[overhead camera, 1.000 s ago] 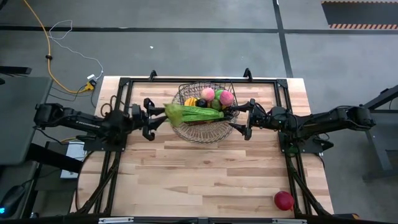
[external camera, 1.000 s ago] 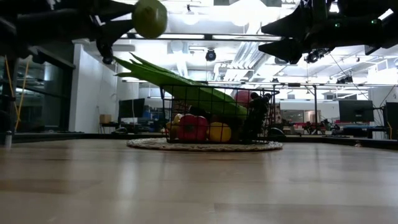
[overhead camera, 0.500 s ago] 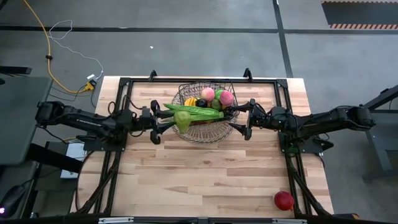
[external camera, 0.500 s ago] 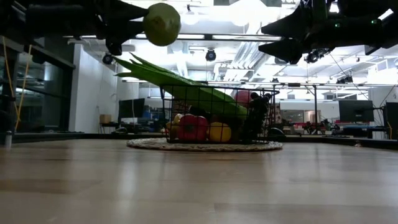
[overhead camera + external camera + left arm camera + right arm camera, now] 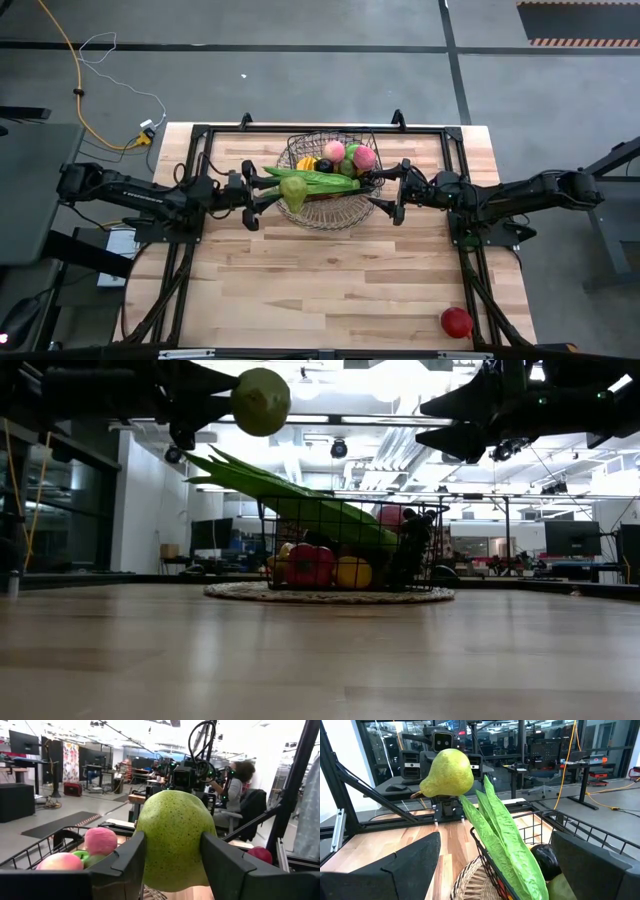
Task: Build produce basket
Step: Put the pear into the wire basket
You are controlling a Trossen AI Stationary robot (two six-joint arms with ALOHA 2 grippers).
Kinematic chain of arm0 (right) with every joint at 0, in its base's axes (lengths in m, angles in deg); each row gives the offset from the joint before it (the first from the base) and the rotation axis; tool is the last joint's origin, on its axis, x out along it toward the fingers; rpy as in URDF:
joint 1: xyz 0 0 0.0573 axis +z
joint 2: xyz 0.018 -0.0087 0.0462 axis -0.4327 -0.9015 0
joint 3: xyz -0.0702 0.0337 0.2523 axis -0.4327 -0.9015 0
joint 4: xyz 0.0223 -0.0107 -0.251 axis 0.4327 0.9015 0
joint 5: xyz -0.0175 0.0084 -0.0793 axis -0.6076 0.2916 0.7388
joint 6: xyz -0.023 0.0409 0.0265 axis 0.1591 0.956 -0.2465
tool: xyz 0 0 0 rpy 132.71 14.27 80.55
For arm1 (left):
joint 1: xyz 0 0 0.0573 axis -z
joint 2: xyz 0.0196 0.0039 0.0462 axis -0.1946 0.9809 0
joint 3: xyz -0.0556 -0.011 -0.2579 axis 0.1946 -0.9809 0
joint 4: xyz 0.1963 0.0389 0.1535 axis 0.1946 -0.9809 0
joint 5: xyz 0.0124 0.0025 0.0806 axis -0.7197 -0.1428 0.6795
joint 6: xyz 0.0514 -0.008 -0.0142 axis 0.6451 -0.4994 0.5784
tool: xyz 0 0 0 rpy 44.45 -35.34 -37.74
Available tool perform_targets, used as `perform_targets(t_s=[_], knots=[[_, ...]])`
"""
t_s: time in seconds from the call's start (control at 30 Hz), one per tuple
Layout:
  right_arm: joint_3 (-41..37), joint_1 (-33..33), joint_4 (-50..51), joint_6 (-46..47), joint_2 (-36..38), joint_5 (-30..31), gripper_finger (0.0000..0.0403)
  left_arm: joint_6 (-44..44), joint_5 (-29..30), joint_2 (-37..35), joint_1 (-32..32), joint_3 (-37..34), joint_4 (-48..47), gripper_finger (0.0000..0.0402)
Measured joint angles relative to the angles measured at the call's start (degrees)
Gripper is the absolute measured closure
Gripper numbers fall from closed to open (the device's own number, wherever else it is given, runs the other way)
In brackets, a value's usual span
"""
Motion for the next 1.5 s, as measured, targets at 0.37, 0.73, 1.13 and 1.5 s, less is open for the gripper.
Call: perform_targets(t_s=[0.37, 0.73, 1.13, 1.5], knots=[[0.0, 0.0, 0.0, 0.0, 0.0, 0.0, 0.0034, -1.2, 0.9, 0.0, 0.0, 0.0, 0.8, 0.0236], [0.0, 0.0, -0.4, 0.0, 0.0, 0.0, 0.0034, -0.7, 9.9, 11.5, -3.7, 20.6, -20.8, 0.0236], [0.0, 0.0, -0.2, 0.0, 0.0, 0.0, 0.0034, -8.4, 9.8, 26.8, -18.7, 45.5, -55.9, 0.0236], [0.0, 0.0, 0.1, 0.0, 0.0, 0.0, 0.0034, -12.9, 0.3, 34.6, -24.9, 48.1, -60.7, 0.0236]])
